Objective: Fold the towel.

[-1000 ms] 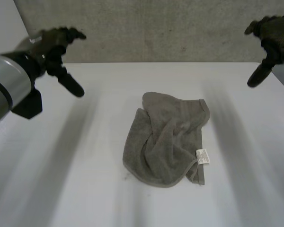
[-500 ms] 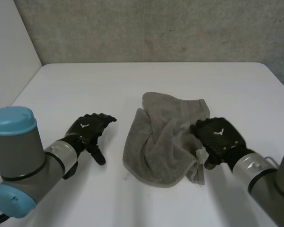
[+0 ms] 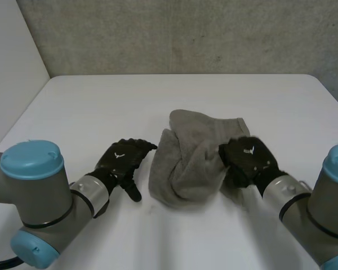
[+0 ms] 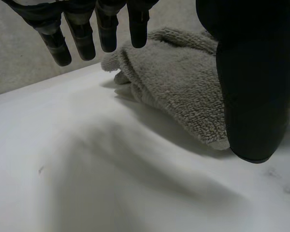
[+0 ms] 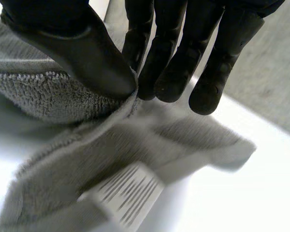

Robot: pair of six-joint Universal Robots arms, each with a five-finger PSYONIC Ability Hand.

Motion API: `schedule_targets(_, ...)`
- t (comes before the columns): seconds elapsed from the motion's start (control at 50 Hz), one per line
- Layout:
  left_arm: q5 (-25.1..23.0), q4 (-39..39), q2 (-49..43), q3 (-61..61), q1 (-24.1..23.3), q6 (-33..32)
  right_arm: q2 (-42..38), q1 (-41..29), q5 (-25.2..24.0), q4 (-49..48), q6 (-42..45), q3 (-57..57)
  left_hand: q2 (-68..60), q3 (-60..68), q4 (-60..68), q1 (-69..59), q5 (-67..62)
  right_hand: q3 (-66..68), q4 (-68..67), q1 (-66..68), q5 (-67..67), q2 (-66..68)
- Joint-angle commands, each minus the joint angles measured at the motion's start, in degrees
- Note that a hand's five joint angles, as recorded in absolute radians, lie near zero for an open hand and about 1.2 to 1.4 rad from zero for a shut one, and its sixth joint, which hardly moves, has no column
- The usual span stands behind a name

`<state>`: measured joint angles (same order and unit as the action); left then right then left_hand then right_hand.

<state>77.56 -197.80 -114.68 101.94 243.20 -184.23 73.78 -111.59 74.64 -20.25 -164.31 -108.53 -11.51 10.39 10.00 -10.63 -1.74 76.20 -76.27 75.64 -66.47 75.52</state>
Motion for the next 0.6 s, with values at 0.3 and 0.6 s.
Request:
schedule_targets(0.3, 0.4, -0.3, 0.15, -1.92, -3.44, 5.46, 19.91, -0.03, 0.86, 9.09, -11.38, 10.18, -0.55, 1.68, 2.06, -1.43, -0.33, 3.8, -3.73, 4.36, -3.53, 4.48)
schedule_targets(0.6, 0.75, -0.3, -3.35, -6.74, -8.53, 17.32, 23.52, -0.2, 2.09, 12.95, -11.38, 10.0, -2.06, 3.19, 3.57, -2.94, -1.84, 3.8, -3.73, 4.36, -3.53, 4.48)
